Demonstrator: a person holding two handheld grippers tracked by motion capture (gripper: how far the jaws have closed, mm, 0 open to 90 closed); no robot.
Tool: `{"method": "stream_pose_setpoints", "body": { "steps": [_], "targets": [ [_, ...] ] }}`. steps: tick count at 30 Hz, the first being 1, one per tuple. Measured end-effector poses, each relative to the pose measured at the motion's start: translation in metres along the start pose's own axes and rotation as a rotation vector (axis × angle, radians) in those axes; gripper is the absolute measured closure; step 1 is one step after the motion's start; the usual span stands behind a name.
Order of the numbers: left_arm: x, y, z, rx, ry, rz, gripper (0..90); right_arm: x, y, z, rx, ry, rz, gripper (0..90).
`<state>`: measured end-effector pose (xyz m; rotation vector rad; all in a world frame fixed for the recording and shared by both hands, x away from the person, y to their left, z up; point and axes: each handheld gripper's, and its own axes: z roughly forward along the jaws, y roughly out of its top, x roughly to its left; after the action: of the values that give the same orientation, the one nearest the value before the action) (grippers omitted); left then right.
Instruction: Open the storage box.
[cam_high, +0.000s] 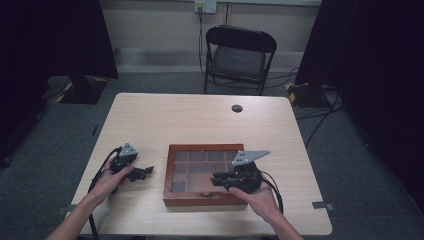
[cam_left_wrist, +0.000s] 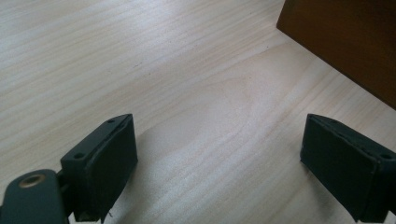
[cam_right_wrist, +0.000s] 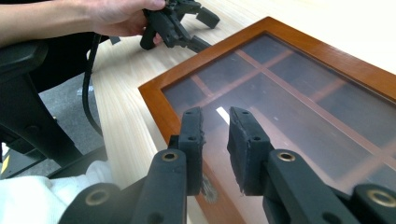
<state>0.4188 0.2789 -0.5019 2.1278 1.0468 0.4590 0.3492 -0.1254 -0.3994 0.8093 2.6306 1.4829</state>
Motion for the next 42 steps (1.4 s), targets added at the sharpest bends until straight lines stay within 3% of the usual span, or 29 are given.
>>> {"method": "stream_pose_setpoints", "body": {
  "steps": [5,9,18,42],
  "targets": [
    [0.0,0.0,0.0,-0.001,0.0,0.0,10.2,0.005,-0.002,0.023,0.053,0.04,-0.028,77.9],
    [0.0,0.0,0.0,0.0,0.0,0.0,10.2,0.007,-0.006,0.031,0.071,0.06,-0.032,78.8],
    [0.0,0.0,0.0,0.0,0.002,0.003,10.1,0.008,-0.018,0.035,0.11,0.065,-0.042,77.9],
    [0.0,0.0,0.0,-0.003,0.0,0.0,10.1,0.008,-0.022,0.043,0.134,0.059,-0.096,81.1]
  ]
}}
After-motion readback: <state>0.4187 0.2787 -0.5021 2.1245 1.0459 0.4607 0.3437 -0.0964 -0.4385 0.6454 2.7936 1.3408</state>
